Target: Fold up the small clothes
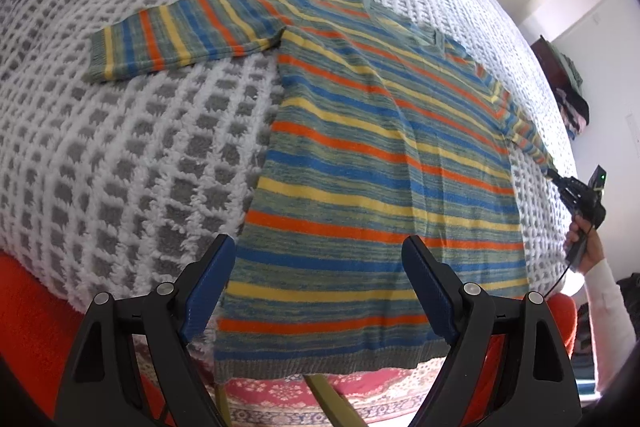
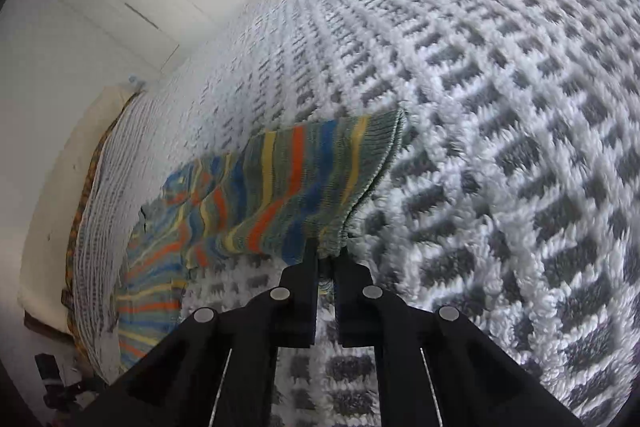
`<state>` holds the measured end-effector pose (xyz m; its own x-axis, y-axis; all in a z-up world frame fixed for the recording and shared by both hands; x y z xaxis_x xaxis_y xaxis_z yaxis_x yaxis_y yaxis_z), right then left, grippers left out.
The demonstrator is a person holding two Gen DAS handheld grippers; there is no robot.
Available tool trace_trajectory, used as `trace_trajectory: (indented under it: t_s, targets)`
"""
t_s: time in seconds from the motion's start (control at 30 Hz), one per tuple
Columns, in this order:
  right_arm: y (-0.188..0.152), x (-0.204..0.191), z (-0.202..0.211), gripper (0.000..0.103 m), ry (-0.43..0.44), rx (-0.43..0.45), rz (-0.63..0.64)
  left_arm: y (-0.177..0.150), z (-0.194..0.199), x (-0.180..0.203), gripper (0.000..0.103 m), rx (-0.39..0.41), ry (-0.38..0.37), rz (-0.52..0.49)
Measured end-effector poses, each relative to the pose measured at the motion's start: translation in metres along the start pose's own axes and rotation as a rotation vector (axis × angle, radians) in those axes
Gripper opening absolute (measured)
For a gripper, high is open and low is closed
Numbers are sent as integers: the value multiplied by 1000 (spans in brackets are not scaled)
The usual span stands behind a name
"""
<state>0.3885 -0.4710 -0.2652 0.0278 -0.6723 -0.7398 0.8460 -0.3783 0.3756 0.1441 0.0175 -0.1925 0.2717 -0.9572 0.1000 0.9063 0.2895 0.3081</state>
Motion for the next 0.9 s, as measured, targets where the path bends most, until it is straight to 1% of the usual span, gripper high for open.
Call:
trace_trajectory:
  t_s: [0.03,0.1,0.13,0.17,0.2,0.23,0.27,0.33,0.37,0.4,0.43,0.47,0.5,0.53,0.57,0.6,0.73,0.83,0.9]
  targets:
    - [4,-5,2,6,33,-6,-49,0,1,-2,86,3,1,6]
    - [8,-8,10,6,147,-12,-233,0,1,-6,86,3,2,15]
    - [7,-4,11,6,151,-35,-309,-1,-1,-6,86,-2,0,19]
    - [5,4,12,7,83,-60,-342,-2,-4,-6,86,-12,-6,22]
    - [-1,16,12,13,-15,-99,-366,-2,-7,-5,86,-22,-9,24]
    - [-7,28,13,13,-95,-133,-386,-4,-8,-5,86,-29,-9,24]
    - [-11,35,15,13,-141,-138,-397,-4,-7,-4,86,-29,-10,18]
    - [-12,36,24,14,-163,-87,-393,-6,-4,-1,86,-15,-6,-5]
    - [-12,33,31,16,-189,-62,-370,-7,-4,-1,86,-8,5,-15]
    - [-11,27,36,21,-232,-41,-331,-8,-4,0,86,-7,15,-23]
    - [-12,22,46,30,-265,-25,-287,-8,-5,0,86,-8,22,-32]
    - [-13,12,49,36,-285,-11,-238,-9,-4,1,86,-7,26,-37]
    - [-17,4,48,48,-292,-2,-197,-9,-4,2,86,-1,28,-42]
    - [-21,-12,49,52,-293,4,-154,-10,-3,4,86,9,28,-49]
    - [-31,-20,48,52,-287,5,-110,-10,-3,7,86,20,28,-61]
    - [-40,-36,47,52,-275,-3,-63,-11,-3,9,86,31,28,-76]
    - [-84,-115,29,52,-213,-49,106,-19,-4,25,86,67,25,-150]
    - [-137,-169,13,53,-128,-96,200,-25,-8,36,86,92,20,-205]
    - [-175,-203,-10,53,-69,-124,241,-30,-13,41,86,99,31,-245]
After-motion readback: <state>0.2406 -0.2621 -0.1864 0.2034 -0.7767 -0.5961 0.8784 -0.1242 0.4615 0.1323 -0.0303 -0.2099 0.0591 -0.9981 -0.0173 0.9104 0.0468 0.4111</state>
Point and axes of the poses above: each gripper's, at about its wrist camera, not at the fingertips, and z roughly against the way its jaws point, x to its right, y to its top, the point moved 7 cm from there along -z, roughly the way its jaws point, and after that the axes turned 13 degrees about y, right-handed, at the moved point
